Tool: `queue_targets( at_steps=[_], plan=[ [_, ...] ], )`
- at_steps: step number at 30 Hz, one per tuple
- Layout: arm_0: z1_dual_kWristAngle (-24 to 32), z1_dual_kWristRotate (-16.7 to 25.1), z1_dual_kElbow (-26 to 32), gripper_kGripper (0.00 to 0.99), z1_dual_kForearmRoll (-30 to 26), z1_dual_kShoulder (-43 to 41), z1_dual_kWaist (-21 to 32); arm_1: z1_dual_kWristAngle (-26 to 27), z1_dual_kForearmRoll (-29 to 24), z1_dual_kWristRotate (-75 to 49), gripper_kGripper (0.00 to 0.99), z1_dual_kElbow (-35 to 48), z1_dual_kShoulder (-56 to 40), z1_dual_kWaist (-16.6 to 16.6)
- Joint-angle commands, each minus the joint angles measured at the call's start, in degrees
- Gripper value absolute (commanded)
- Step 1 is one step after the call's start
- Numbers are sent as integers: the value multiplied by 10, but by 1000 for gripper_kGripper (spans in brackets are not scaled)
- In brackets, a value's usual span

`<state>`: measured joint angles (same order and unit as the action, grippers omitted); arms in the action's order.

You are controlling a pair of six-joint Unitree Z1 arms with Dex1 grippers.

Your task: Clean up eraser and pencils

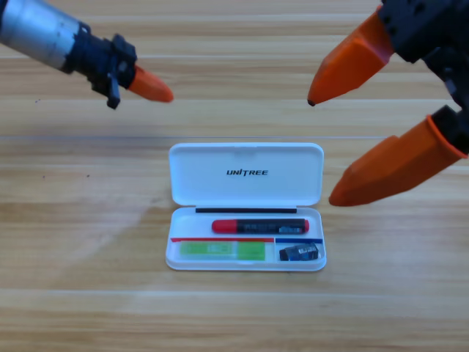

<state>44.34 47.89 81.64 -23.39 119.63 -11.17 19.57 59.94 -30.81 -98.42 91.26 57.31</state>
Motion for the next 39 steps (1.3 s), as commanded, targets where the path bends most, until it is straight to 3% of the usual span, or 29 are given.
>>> queue_targets(
  at_steps=[1, 18, 28, 39],
  plan=[
    [12, -2, -12, 0, -3, 53, -36, 13, -17, 2, 905, 24, 8, 7],
    [12, 0, 10, 0, -76, 87, -100, 19, -17, 6, 914, 26, -11, 5],
    [14, 30, 32, 0, -155, 61, -111, 22, -17, 6, 916, 31, -15, 5],
    [14, 60, 7, 0, -171, 51, -134, 31, -17, 5, 916, 44, -10, 5]
  ],
)
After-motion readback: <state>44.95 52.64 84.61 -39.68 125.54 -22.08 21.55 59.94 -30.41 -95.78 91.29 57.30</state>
